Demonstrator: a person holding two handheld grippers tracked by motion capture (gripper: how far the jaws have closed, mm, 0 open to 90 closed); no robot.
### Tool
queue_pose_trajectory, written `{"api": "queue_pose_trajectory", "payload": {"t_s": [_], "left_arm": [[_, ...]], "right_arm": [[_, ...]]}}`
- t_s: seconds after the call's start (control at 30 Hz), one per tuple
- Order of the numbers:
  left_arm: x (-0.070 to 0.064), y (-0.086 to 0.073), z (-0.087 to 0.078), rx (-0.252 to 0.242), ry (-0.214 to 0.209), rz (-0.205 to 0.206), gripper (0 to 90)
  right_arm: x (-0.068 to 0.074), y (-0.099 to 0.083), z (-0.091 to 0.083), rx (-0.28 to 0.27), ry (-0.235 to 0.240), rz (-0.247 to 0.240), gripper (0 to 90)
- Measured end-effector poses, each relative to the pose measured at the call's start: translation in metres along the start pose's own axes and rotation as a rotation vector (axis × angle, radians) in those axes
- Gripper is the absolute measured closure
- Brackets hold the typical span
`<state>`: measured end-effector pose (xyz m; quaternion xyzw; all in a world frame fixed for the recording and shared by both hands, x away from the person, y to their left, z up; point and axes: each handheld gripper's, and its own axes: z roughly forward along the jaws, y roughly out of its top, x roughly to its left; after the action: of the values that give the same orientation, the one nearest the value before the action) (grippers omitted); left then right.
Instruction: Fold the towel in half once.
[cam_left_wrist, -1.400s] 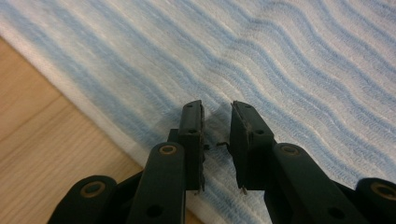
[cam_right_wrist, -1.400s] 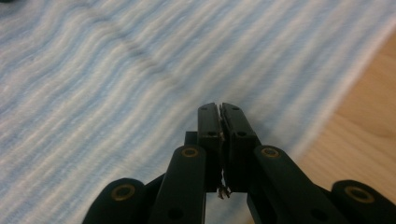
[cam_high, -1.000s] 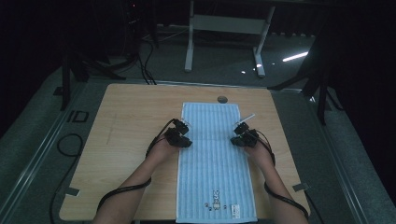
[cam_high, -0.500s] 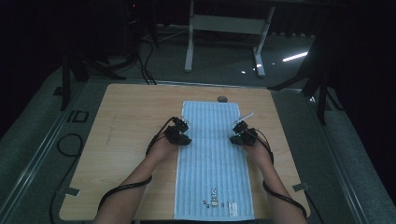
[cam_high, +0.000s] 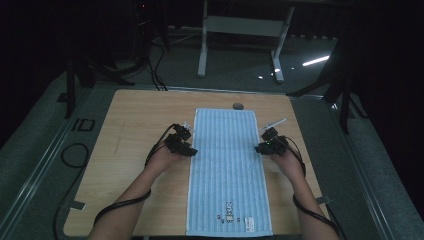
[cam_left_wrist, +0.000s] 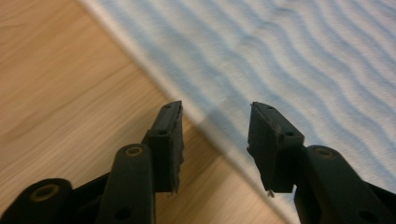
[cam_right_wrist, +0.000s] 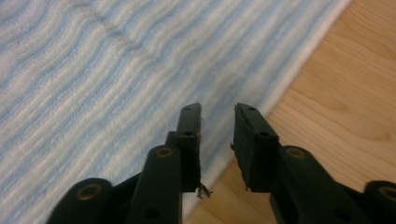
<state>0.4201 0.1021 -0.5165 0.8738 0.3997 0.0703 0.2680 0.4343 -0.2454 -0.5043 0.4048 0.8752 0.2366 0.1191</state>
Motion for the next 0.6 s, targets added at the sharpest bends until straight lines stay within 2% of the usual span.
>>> {"api": "queue_pose_trajectory", "payload": {"t_s": [0.03, 0.07, 0.2, 0.27, 0.3, 0.4, 0.43, 0.6], "left_arm": [[0.0, 0.0, 0.0, 0.0, 0.0, 0.0, 54.4], [0.006, -0.002, -0.004, -0.007, -0.005, -0.028, 51.5], [0.014, -0.005, -0.01, -0.026, 0.003, -0.068, 51.4], [0.016, -0.004, -0.01, -0.03, 0.014, -0.072, 51.4], [0.017, -0.004, -0.009, -0.032, 0.018, -0.085, 51.4], [0.018, -0.002, -0.007, -0.023, 0.031, -0.083, 51.4], [0.021, 0.0, -0.005, -0.023, 0.035, -0.099, 51.4], [0.027, 0.006, -0.001, -0.029, 0.051, -0.118, 51.5]], "right_arm": [[0.0, 0.0, 0.0, 0.0, 0.0, 0.0, 70.9], [-0.006, -0.002, -0.008, -0.02, -0.013, 0.015, 68.3], [-0.012, -0.003, -0.012, -0.035, -0.02, 0.031, 65.4], [-0.016, -0.003, -0.013, -0.041, -0.022, 0.049, 63.7], [-0.019, -0.001, -0.012, -0.036, -0.026, 0.071, 62.1], [-0.024, 0.003, -0.012, -0.037, -0.038, 0.093, 62.0], [-0.028, 0.007, -0.01, -0.035, -0.04, 0.113, 61.5], [-0.035, 0.014, -0.001, -0.035, -0.046, 0.142, 61.8]]}}
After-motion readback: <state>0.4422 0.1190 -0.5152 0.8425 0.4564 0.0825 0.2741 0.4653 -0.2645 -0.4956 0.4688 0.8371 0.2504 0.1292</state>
